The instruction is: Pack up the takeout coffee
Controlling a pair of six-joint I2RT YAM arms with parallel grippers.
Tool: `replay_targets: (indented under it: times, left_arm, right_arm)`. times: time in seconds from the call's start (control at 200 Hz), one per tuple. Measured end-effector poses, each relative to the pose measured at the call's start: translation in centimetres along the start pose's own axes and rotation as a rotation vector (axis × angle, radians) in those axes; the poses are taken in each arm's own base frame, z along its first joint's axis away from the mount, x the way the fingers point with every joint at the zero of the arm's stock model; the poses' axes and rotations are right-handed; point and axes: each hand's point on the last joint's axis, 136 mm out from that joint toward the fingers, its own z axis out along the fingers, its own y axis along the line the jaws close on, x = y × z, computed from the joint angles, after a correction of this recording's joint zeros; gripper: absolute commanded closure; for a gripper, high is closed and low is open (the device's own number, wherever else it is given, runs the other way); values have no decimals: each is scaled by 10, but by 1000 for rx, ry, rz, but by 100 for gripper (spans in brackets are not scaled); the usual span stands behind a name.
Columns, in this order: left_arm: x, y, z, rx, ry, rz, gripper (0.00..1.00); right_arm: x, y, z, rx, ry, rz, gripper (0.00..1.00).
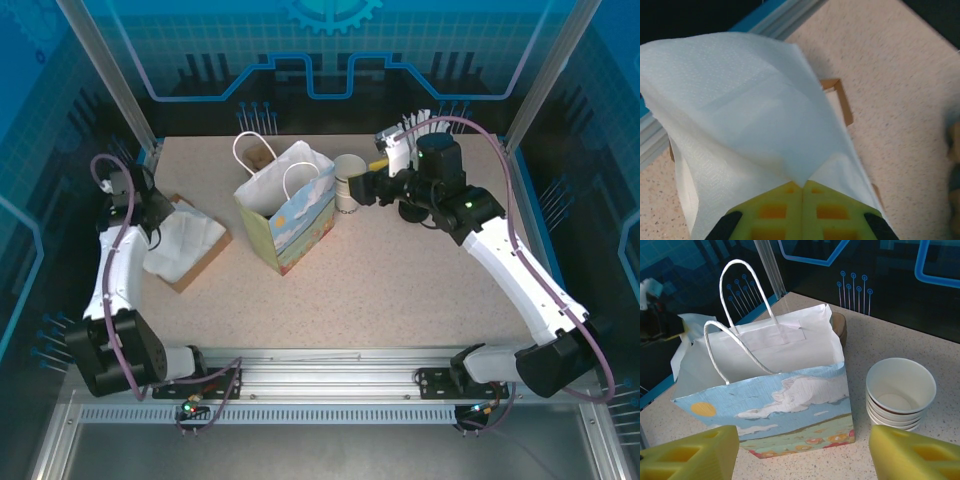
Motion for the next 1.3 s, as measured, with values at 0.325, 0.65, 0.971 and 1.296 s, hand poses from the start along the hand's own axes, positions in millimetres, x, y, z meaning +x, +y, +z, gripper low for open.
replay_targets:
  times: [0.325,0.65,0.971,1.296]
  left_arm:
    - [-1,-17,-34,141,-32,-6,100]
    - [80,13,43,9,234,-5,78]
    - [91,-11,55,47,249,11,43]
    - [90,-83,80,133,268,124,31]
  right_arm:
    - [1,4,1,-8,3,-1,29]
    - [7,8,9,-18,25,1,28]
    - [8,8,10,-18,32,3,28]
    - [17,11,20,-27,67,7,28]
